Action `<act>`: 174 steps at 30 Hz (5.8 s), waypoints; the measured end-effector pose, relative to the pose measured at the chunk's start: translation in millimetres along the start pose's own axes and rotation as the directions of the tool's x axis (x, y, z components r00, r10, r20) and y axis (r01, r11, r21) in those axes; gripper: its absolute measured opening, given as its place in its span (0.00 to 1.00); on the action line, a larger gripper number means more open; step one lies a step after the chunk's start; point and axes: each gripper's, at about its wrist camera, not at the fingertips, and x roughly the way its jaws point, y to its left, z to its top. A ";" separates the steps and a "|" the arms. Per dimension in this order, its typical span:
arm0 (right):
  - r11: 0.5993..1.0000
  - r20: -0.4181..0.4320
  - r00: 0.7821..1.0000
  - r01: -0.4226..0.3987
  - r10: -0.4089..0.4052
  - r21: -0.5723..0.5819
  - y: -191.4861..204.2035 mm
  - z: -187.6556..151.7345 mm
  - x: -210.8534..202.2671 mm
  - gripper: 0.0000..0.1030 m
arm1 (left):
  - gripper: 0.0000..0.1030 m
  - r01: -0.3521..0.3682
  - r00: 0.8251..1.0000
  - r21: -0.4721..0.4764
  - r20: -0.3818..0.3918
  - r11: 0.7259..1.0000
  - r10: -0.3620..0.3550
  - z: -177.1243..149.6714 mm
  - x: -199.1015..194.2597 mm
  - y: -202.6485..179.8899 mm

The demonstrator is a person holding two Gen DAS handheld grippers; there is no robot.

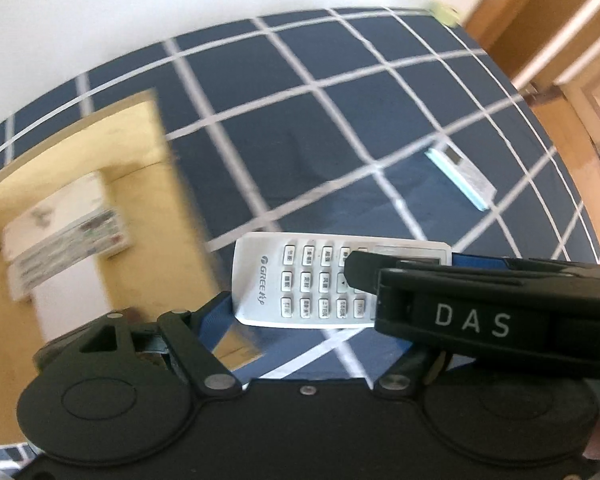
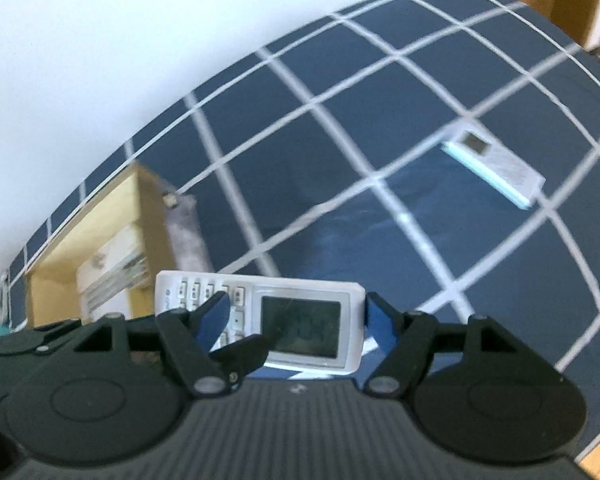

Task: Organize objects
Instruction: 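Lift the GREE remote with the right tool and carry it over the box, then lower the GREE remote onto the power strip inside the box, then open the right tool and withdraw it from the box, then move the right tool to the small white remote with a display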

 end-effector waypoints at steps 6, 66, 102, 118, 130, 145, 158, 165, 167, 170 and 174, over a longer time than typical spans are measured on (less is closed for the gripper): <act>0.995 -0.011 1.000 -0.025 0.024 -0.099 65.0 -12.3 6.5 0.70 | 0.75 -0.033 0.999 -0.082 0.030 0.996 0.035 -14.8 -28.0 53.7; 0.907 -0.280 0.959 -0.157 0.046 -0.390 263.2 31.8 208.8 0.73 | 0.77 -0.097 0.994 -0.444 -0.082 0.891 0.067 15.7 51.9 273.8; 0.946 -0.034 0.995 -0.096 0.090 -0.310 185.3 29.4 57.0 1.00 | 0.99 -0.114 0.988 -0.261 0.070 0.959 0.137 7.7 -40.7 146.1; 0.993 0.081 0.997 0.002 0.007 -0.114 54.1 21.6 -4.1 1.00 | 1.00 -0.098 0.992 -0.080 0.074 0.992 0.104 14.6 -19.6 32.6; 0.996 0.144 0.987 0.070 -0.077 0.053 -63.2 36.3 -33.1 1.00 | 1.00 -0.075 0.995 0.071 0.066 0.995 0.070 49.7 20.1 -67.9; 0.932 0.148 0.968 0.143 -0.202 0.333 -179.8 62.9 -32.5 1.00 | 1.00 -0.034 0.999 0.308 -0.009 0.951 0.039 105.6 98.8 -158.9; 0.767 0.038 0.971 0.162 -0.236 0.620 -242.7 79.8 32.7 1.00 | 1.00 0.073 0.988 0.566 -0.154 0.821 0.018 149.9 190.2 -207.1; 0.709 -0.003 0.972 0.175 -0.237 0.683 -255.3 88.4 65.5 1.00 | 1.00 0.135 0.975 0.609 -0.223 0.781 0.006 162.1 227.0 -218.9; 0.700 -0.010 0.971 0.180 -0.240 0.691 -256.9 90.7 71.8 0.99 | 1.00 0.152 0.972 0.618 -0.234 0.771 -0.004 164.2 232.6 -221.6; 0.693 -0.023 0.970 0.190 -0.243 0.696 -258.8 93.2 80.7 0.97 | 1.00 0.169 0.969 0.616 -0.247 0.770 -0.014 167.4 239.0 -223.4; 0.685 -0.038 0.969 0.201 -0.246 0.700 -259.9 94.7 89.9 0.94 | 0.99 0.190 0.964 0.615 -0.263 0.765 -0.027 168.9 244.4 -225.7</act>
